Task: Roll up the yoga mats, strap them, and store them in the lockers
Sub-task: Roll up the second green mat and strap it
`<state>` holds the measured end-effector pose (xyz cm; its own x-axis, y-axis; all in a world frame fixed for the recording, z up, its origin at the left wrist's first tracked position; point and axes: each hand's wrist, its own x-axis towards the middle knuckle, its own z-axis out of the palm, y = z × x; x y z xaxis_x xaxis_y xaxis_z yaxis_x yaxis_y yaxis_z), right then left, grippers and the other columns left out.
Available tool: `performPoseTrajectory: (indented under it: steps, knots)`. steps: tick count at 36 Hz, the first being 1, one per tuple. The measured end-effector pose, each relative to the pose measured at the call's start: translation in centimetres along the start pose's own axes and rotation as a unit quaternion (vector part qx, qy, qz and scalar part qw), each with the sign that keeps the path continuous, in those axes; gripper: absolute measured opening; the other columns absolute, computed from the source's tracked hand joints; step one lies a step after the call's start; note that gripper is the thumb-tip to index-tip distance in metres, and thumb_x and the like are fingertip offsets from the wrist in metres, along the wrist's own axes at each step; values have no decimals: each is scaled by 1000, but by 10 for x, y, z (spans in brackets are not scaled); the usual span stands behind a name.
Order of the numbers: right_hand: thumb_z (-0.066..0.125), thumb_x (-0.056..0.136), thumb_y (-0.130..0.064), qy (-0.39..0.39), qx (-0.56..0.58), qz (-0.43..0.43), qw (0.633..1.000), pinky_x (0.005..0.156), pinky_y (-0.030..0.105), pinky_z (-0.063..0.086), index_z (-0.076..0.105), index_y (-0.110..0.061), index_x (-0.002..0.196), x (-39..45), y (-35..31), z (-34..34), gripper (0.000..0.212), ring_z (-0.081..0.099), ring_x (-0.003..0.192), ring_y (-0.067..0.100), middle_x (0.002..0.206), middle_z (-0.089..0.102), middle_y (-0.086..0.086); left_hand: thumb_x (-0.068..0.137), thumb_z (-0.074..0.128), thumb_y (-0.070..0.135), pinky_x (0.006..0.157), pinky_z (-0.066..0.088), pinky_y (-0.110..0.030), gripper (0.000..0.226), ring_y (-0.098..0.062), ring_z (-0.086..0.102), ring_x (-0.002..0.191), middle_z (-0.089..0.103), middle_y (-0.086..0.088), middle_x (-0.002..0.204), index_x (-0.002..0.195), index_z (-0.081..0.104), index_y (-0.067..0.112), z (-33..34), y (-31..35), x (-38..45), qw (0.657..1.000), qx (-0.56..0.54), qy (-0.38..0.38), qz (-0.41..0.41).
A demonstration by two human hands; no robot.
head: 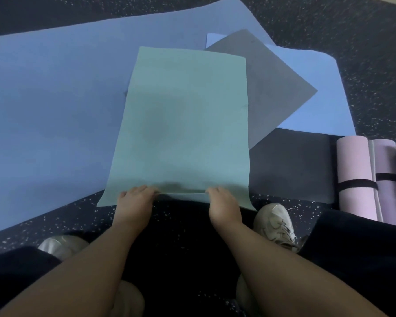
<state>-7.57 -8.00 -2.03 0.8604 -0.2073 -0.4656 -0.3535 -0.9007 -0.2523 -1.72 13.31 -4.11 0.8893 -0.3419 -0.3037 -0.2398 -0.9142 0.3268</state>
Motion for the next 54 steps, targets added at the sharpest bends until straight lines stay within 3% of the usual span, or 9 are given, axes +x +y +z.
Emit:
performPoseTrajectory:
  steps: [10,17,21,26,31,41,48,51,54]
  knots:
    - [34,90,4,10,23,69,997,89,37,33,43,-9,120,16,-2,16,33,44,113,29,123,49,9,96,38,5,70,17,-33,15,-24,44,82,45,3,78,97,37,20,16,5,18,994,-52,28,-88]
    - [28,81,-10,-26,-21,-28,999,77,35,25,49,-12,115,22,10,29,40,42,109,28,118,43,9,90,34,51,69,30,-35,39,-28,51,81,54,-9,86,85,45,14,29,-18,18,998,-49,19,28]
    - [30,82,-8,-25,-32,-35,999,77,35,26,54,-13,113,27,13,35,38,42,108,28,117,44,9,90,53,38,67,33,-39,32,-36,53,80,53,-15,88,80,52,9,33,-21,19,998,2,16,53]
    - [28,62,-16,143,-78,-29,986,65,33,22,59,-17,67,26,9,47,31,38,75,25,76,52,6,66,86,18,67,35,-40,34,-31,43,77,51,-15,83,73,55,7,29,-15,25,991,93,71,66]
    - [36,65,-16,214,-117,-61,968,58,34,26,54,-17,58,26,8,47,19,40,69,24,66,50,5,59,90,15,54,40,-39,37,-33,51,64,50,-14,70,62,54,6,27,-1,24,986,130,67,79]
    - [40,65,-32,144,-59,-53,986,49,31,39,55,-15,70,16,15,53,24,52,65,27,74,52,5,57,91,22,65,52,-42,54,-35,55,73,59,-15,85,93,52,8,38,-12,4,989,51,48,131]
    - [87,56,-33,121,-87,-54,987,52,33,44,59,-16,80,12,19,57,40,56,69,25,79,56,3,77,70,10,60,50,-43,27,-31,50,75,56,-9,86,93,49,15,43,-18,7,988,-2,92,128]
    - [83,62,-33,150,-97,-66,982,52,32,43,61,-15,81,11,20,57,34,55,67,24,78,56,3,85,45,25,60,50,-42,12,-32,53,74,59,-7,83,93,50,17,40,-15,11,987,-11,110,118]
    - [56,80,-36,193,-109,-61,973,53,33,42,62,-17,81,12,19,56,20,54,65,23,77,56,1,85,60,18,75,43,-40,9,-33,59,77,63,-6,83,92,64,14,39,-13,18,992,22,102,73]
